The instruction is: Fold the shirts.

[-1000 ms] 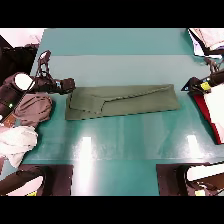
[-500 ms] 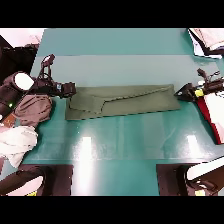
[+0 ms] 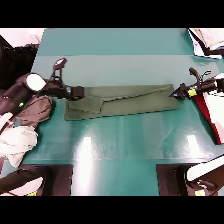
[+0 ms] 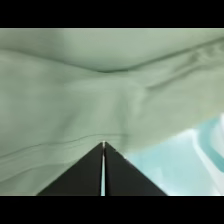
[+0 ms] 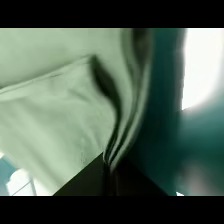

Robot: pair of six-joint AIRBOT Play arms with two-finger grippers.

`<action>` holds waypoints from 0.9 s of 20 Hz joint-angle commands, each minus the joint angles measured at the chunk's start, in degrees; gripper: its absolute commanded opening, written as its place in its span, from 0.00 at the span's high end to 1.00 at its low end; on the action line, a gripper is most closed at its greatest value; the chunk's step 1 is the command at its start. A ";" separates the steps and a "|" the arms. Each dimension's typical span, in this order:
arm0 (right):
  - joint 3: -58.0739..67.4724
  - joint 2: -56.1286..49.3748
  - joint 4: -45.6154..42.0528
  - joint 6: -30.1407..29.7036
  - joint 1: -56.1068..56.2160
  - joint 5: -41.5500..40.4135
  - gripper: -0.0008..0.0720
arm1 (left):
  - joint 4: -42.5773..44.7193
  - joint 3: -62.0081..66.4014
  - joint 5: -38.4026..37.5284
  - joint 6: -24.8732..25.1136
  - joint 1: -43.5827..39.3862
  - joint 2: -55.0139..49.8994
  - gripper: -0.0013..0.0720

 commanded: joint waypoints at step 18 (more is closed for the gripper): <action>29.66 13.05 9.81 9.16 31.85 3.34 0.97 | -8.55 32.41 -0.02 2.86 -13.16 -37.66 0.95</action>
